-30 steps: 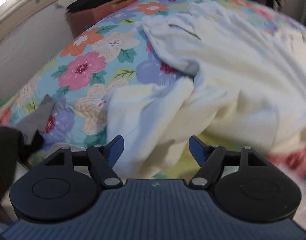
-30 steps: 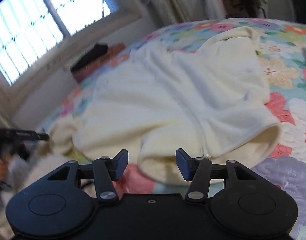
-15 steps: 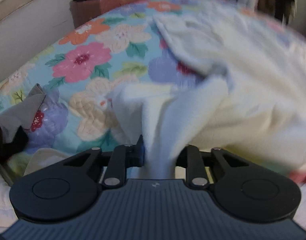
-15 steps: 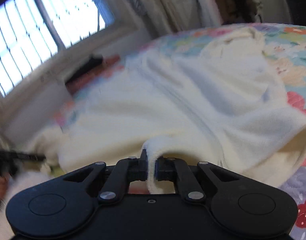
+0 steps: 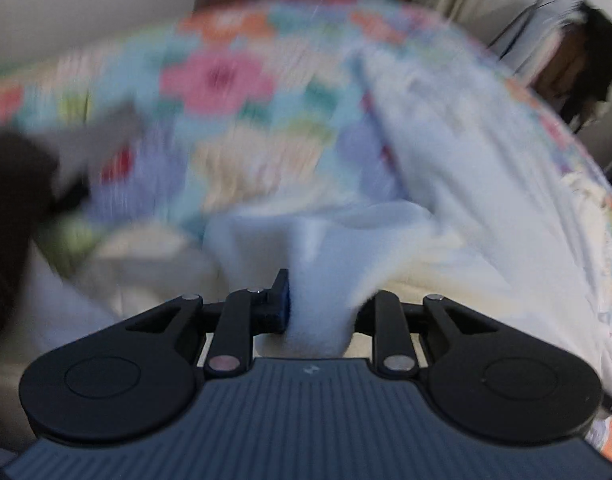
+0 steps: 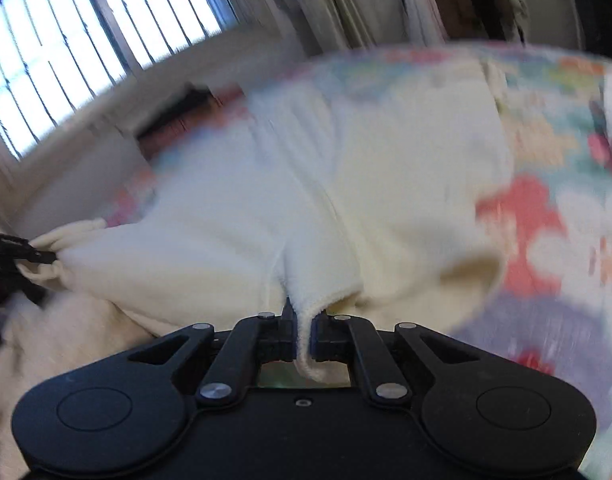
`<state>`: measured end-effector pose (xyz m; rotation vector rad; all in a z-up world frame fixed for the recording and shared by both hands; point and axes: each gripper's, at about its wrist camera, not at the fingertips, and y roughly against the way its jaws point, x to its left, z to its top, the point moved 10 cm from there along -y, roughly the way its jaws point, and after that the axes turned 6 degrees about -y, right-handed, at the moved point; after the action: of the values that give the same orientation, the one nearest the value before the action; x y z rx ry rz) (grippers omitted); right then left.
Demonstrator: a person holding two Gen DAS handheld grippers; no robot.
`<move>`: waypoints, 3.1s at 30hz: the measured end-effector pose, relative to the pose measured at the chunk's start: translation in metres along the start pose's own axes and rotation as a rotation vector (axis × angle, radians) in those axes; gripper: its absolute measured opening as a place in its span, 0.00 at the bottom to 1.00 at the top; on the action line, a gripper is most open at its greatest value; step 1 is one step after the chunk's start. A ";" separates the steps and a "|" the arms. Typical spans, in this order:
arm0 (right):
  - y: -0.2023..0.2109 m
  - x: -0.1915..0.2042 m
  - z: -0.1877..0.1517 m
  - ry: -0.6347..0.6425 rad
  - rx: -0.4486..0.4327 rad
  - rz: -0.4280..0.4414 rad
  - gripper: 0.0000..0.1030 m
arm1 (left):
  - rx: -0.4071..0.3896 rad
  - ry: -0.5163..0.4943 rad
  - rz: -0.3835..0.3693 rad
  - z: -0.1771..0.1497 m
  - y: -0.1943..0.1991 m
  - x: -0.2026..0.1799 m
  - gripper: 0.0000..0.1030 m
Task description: Fold clothes
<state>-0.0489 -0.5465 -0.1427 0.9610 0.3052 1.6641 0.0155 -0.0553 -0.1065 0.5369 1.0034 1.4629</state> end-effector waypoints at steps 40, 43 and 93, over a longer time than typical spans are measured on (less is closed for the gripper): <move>-0.009 -0.014 -0.006 -0.037 0.026 -0.075 0.09 | -0.324 -0.308 0.385 0.077 0.129 0.014 0.24; -0.007 -0.012 -0.006 -0.018 0.024 -0.082 0.09 | -0.193 -0.340 0.227 0.059 0.091 -0.010 0.51; -0.021 -0.014 -0.029 0.059 0.090 -0.122 0.30 | -0.314 -0.476 0.345 0.048 0.094 -0.119 0.79</move>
<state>-0.0553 -0.5445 -0.1808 0.9428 0.4727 1.5800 0.0225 -0.1471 0.0228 0.8056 0.3069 1.6491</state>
